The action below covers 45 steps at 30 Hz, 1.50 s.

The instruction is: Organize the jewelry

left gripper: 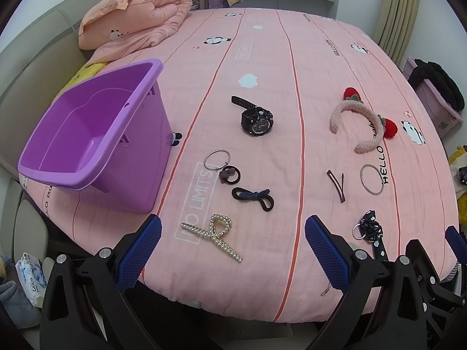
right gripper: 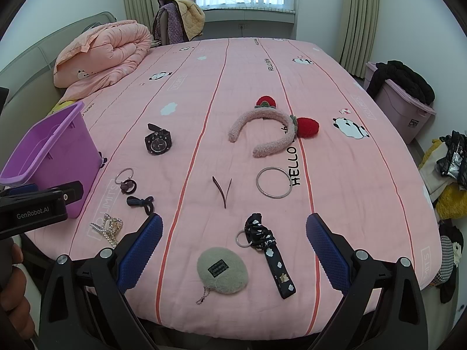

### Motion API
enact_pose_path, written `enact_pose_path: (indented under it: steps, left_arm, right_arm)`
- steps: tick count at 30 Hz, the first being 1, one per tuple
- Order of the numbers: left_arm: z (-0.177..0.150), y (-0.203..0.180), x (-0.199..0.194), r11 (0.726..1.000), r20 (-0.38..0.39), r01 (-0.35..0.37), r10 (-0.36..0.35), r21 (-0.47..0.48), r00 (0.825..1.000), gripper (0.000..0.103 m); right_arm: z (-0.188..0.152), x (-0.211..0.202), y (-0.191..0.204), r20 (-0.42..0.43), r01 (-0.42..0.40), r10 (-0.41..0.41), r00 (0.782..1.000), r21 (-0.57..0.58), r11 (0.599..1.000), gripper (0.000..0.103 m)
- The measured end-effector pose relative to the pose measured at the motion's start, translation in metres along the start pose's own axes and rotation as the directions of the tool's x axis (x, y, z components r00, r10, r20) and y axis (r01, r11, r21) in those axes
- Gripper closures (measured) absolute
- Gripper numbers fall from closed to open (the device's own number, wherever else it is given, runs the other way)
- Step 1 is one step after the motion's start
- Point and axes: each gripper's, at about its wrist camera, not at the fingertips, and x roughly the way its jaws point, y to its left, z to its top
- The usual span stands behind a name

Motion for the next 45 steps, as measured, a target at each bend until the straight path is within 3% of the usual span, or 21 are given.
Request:
enact_pose_path:
  steps: [33, 45]
  left_arm:
    - [-0.002, 0.002, 0.002, 1.0, -0.009, 0.001, -0.001, -0.003, 1.0, 0.006]
    - [-0.016, 0.02, 0.036, 0.999, -0.064, 0.004, -0.007, -0.043, 0.998, 0.006]
  right_arm:
    - [-0.003, 0.002, 0.0, -0.004, -0.004, 0.004, 1.0, 0.007, 1.0, 0.009]
    - [-0.025, 0.026, -0.044, -0.058, -0.001, 0.005, 0.998, 0.083, 0.997, 0.009]
